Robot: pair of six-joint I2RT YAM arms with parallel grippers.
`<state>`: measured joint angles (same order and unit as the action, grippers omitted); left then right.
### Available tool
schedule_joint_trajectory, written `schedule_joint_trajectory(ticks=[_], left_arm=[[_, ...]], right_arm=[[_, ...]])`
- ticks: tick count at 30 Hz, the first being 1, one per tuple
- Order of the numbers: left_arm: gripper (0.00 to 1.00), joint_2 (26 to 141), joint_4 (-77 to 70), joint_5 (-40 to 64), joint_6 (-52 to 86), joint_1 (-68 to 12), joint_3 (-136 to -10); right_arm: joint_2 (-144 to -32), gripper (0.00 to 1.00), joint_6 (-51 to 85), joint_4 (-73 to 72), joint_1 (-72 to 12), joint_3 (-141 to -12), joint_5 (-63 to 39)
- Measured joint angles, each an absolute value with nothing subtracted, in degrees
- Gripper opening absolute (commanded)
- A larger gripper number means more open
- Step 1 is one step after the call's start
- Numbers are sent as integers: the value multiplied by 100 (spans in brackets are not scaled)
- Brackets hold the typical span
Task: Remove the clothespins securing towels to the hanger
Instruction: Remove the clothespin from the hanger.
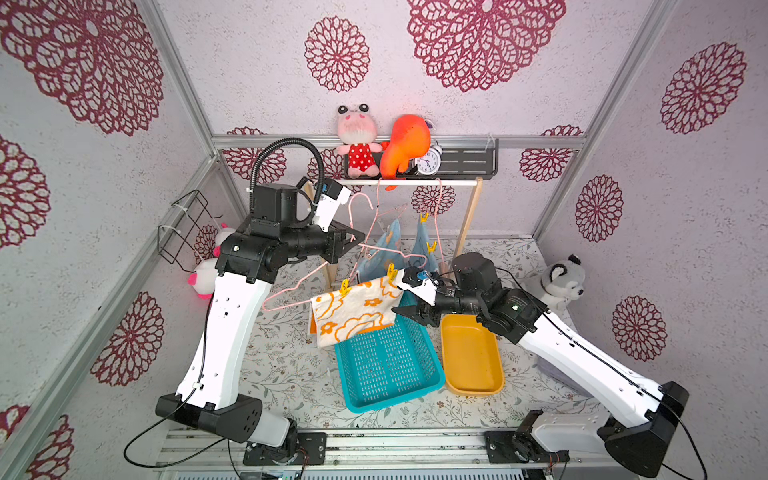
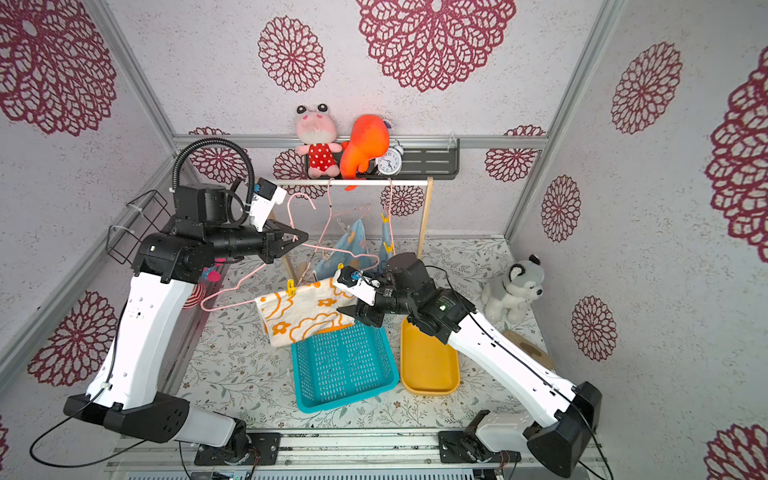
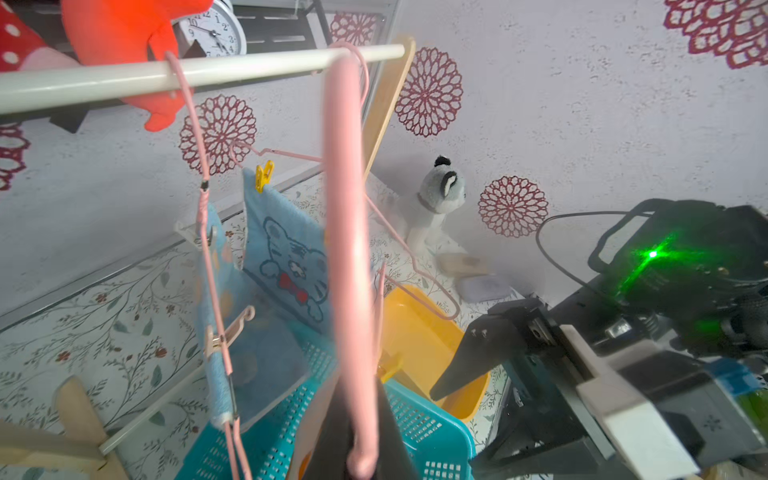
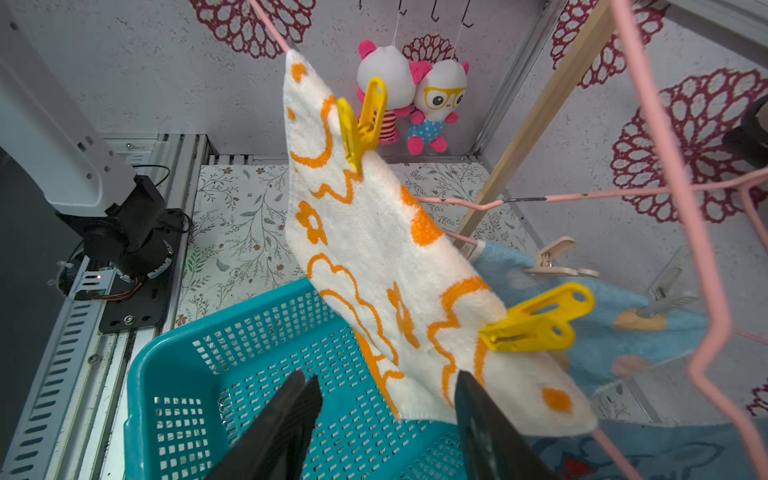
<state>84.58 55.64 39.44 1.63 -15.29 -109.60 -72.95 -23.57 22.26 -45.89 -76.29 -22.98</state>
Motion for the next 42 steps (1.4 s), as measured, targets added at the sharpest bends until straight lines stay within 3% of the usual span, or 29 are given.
schedule_joint_trajectory(ticks=[9, 26, 42], left_arm=[[0, 8305, 5210, 4335, 165, -1546, -9657], [0, 8187, 4735, 4582, 213, -1516, -9397], [0, 8178, 4427, 4923, 434, -1319, -9334]], right_arm=[[-7227, 56, -2394, 2329, -4510, -7627, -2141], [-7682, 49, -2283, 2257, -4241, -7032, -2499], [-7063, 47, -2305, 2276, -4060, -6552, -2532]])
